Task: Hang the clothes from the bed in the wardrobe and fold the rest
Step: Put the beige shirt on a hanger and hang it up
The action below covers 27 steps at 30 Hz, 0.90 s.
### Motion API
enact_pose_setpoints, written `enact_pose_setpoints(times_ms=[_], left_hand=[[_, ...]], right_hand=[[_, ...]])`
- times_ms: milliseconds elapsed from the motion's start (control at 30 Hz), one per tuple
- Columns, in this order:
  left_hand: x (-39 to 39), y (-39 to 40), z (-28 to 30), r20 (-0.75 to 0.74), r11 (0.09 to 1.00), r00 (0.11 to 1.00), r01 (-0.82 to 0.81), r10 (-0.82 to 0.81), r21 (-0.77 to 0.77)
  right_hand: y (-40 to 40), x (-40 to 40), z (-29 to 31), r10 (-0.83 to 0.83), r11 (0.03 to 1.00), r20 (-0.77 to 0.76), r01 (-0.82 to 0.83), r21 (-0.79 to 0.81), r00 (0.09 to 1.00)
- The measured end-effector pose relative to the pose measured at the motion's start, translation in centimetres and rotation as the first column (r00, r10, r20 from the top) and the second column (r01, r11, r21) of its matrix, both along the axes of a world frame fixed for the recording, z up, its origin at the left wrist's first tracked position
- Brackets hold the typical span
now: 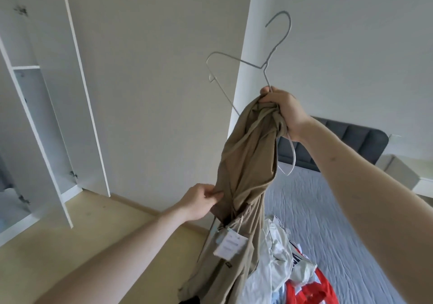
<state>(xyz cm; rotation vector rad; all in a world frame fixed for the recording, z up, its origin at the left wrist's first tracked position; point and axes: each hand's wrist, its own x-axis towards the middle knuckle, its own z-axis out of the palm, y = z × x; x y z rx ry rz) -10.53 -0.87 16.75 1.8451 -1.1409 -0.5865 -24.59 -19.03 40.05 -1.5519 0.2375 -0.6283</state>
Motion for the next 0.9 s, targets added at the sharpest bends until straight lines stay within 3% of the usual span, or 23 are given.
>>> enact_pose_setpoints(times_ms=[100,200,300,500,700,900], left_hand=[[0.9,0.2,1.0,-0.063,0.987,0.988,-0.148,0.144,-0.065],[3.2,1.3,2.8,-0.102,0.942,0.953,-0.299,0.286,-0.154],[4.6,1.4,5.4,0.006,0.913,0.945,-0.315,0.328,-0.259],[5.8,0.4,10.2,0.007,0.883,0.940,-0.318,0.342,-0.346],[7.2,-0.4,11.5,0.150,0.914,0.914,-0.339,0.376,-0.225],[9.4,0.1,10.9,0.258,0.910,0.873,-0.391,0.414,-0.138]], right_hand=[[-1.1,-1.5,-1.0,-0.043,0.997,-0.066,0.038,-0.063,0.997],[-3.3,-4.5,-2.7,-0.227,0.947,-0.178,0.175,-0.268,0.958],[-5.2,-6.9,-4.9,-0.382,0.877,-0.251,0.263,-0.402,0.889],[-5.3,-10.2,-8.1,-0.572,0.674,-0.254,0.270,-0.688,0.780],[-1.8,-12.9,-9.2,-0.501,0.674,-0.166,0.263,-0.690,0.849],[1.8,-12.9,-11.5,-0.381,0.754,-0.222,0.163,-0.636,0.898]])
